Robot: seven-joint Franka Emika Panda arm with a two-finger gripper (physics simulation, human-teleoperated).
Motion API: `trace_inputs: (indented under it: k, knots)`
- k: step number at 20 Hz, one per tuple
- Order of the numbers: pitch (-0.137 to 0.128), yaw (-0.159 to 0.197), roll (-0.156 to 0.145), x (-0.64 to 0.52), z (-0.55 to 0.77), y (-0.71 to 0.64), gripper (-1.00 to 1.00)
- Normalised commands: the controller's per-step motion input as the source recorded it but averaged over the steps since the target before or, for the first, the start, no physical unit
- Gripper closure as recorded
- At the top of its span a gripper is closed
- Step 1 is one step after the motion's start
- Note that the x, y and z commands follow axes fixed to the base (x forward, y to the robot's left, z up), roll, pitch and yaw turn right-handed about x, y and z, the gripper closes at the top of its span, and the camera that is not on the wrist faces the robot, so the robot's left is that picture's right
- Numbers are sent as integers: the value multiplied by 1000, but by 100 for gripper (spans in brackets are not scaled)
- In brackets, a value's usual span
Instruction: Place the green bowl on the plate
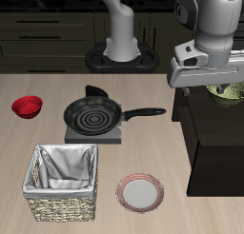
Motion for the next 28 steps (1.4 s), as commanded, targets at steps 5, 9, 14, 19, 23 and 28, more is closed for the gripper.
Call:
trace_inputs:
  k: [5, 9, 14, 19, 23, 28]
  knots:
    - [15, 36, 86, -166, -279, -32, 100]
    - [15, -17, 12, -83, 29, -49, 100]
    - [-8, -10, 3, -1, 59, -130, 100]
    - [-26, -15, -29, 57, 155, -242, 100]
    - [-30, -11, -31, 26, 144, -184, 100]
    - [-51, -19, -60, -4, 294, -508, 100]
